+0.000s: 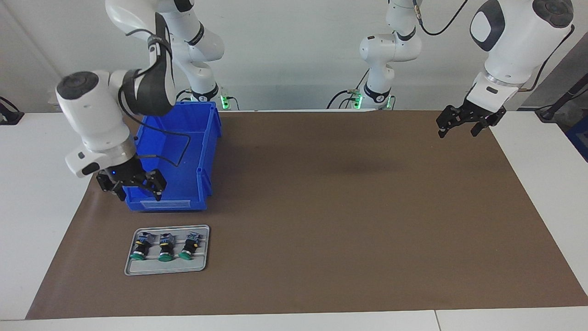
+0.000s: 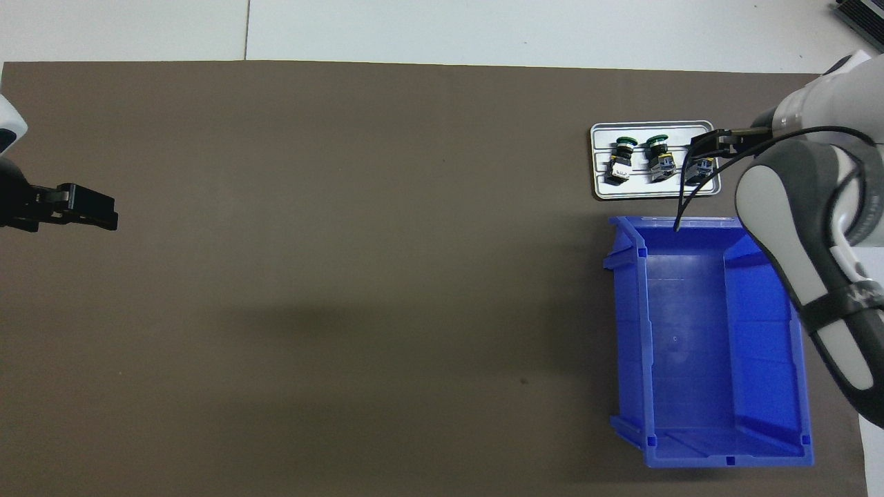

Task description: Place and press button with both arms

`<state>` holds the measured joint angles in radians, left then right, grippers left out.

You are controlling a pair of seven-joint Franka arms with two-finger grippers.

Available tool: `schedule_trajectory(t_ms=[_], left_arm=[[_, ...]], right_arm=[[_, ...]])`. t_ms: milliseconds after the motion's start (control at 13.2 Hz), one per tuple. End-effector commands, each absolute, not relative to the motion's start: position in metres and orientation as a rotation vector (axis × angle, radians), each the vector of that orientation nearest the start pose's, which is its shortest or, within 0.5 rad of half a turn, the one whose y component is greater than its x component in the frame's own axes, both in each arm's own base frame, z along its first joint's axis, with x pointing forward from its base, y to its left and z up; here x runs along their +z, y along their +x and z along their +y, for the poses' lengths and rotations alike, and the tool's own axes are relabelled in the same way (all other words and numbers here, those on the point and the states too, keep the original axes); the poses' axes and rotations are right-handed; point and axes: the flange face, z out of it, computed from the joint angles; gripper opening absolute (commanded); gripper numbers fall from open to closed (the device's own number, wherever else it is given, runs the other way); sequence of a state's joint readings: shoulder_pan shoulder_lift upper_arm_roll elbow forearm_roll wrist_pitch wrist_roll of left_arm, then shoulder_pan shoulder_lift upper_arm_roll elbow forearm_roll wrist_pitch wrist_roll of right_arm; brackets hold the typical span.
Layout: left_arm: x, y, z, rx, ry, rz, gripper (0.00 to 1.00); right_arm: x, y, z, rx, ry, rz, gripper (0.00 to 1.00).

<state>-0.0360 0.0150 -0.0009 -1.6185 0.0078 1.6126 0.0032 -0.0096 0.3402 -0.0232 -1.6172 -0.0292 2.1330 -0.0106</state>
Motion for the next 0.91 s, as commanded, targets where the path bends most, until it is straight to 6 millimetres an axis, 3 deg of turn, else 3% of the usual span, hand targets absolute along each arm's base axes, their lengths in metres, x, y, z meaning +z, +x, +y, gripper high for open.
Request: schedule_trajectory(t_ms=[0,302,604,680,831], left_arm=[[0.598,0.553,-0.018,0.018,-3.116,0.057,1.00],[0.598,0.553,-0.018,0.018,-3.116,0.057,1.00],[0.598,0.553,-0.019,0.018,-3.116,0.060,1.00],[0.598,0.553,-0.018,0.018,-3.116,0.057,1.00],[0.598,0.553,-0.018,0.018,-3.116,0.057,1.00]], right_arm=[[0.400,0.698,-0.023,-0.316,-3.160,-0.074,1.00],[0.327,0.696,-0.019,-0.301,-3.147,-0.160,1.00],[0.302,0.692,-0.017,-0.291,-3.144,-0.191,0.88],[0.298,0.691,-0.018,-0.286,-3.144,-0.213,0.76],[0.299,0.692,-0.020,-0.324,-3.142,-0.288,0.09]])
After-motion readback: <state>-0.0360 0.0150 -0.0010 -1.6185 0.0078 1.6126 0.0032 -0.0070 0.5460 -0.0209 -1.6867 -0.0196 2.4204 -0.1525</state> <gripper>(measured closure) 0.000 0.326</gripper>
